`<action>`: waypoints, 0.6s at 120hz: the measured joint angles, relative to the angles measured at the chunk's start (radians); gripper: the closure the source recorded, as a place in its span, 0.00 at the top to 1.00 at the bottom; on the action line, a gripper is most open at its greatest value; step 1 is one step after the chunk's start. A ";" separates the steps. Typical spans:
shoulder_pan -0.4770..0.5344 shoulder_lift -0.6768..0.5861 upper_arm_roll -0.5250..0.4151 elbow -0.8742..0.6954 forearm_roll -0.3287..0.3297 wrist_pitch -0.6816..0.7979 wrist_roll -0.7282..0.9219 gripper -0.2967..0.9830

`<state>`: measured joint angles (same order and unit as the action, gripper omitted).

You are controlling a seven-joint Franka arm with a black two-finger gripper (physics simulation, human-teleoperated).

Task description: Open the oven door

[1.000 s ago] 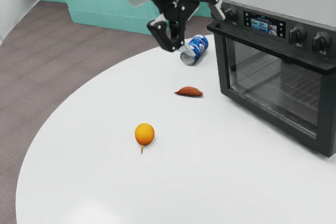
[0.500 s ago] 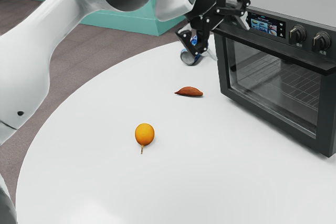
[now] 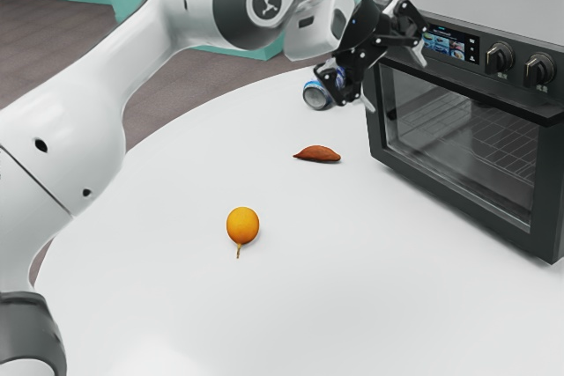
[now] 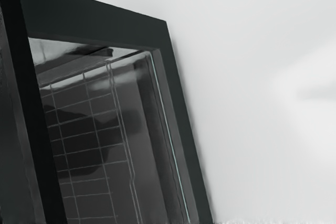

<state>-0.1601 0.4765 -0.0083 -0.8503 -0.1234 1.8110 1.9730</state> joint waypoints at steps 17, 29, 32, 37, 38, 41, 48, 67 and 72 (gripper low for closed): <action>0.001 0.014 -0.001 0.000 0.000 0.032 0.018 0.75; 0.001 0.026 0.001 0.000 0.001 0.052 0.028 0.75; 0.000 0.029 0.002 0.000 0.001 0.057 0.030 0.75; 0.001 0.032 0.003 0.000 0.001 0.067 0.034 0.75; 0.001 0.033 0.003 0.000 0.001 0.069 0.035 0.75; 0.002 0.036 0.004 0.000 0.001 0.077 0.037 0.75; 0.002 0.041 0.005 -0.001 0.000 0.097 0.041 0.75; 0.026 0.071 -0.002 -0.001 0.000 0.141 0.051 0.75; 0.028 0.077 -0.002 -0.002 0.000 0.150 0.053 0.75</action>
<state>-0.1320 0.5535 -0.0098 -0.8518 -0.1232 1.9612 2.0264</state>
